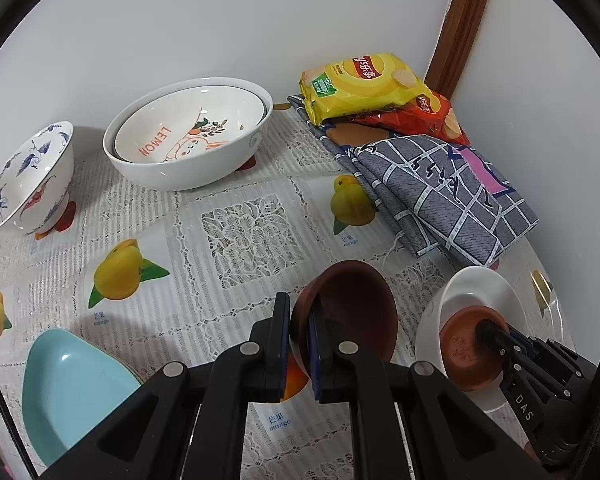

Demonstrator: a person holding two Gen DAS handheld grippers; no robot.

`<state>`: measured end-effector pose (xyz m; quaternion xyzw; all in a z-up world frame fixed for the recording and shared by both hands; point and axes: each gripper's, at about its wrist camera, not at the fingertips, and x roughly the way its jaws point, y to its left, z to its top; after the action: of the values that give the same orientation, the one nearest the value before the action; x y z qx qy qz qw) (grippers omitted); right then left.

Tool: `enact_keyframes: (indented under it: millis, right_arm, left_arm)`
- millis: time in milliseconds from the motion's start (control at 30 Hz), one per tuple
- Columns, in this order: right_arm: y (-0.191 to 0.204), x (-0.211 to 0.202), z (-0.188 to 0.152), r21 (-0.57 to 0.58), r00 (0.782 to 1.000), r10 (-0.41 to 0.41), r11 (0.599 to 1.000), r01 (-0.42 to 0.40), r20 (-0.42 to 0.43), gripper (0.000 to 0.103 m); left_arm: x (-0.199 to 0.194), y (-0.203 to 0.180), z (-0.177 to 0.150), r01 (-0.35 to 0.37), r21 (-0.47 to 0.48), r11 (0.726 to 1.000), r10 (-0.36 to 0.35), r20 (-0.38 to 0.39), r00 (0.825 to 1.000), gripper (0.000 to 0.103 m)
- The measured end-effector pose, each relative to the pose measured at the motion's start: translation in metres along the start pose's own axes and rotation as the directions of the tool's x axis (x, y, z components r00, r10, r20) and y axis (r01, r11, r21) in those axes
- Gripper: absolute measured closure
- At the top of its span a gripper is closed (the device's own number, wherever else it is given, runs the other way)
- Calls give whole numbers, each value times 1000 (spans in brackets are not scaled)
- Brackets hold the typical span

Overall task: Organize plates and bowls
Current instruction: 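Lower the right gripper's brown bowl into the white bowl, then open the right gripper and withdraw it from the brown bowl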

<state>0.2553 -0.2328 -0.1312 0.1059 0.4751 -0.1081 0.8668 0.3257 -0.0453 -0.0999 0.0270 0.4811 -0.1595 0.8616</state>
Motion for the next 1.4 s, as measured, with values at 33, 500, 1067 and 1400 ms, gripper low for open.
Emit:
enact_keyframes:
  millis: [33, 500, 1067, 1400]
  right_arm:
    - [0, 0, 0, -3, 1000, -2, 1000, 2, 0, 94]
    - [14, 10, 1, -80, 994, -112, 991, 111, -9, 93]
    - [24, 18, -2, -154, 984, -177, 973, 172, -21, 88]
    - [25, 21, -2, -175, 982, -188, 968, 181, -23, 87]
  left_arm:
    - [0, 0, 0, 0, 1, 1000, 0, 0, 1000, 94]
    - [-7, -4, 1, 8, 10, 1000, -8, 9, 1000, 94]
    - [-13, -4, 1, 24, 6, 1000, -24, 15, 1000, 94]
    - [-18, -7, 1, 49, 6, 999, -49, 19, 999, 94]
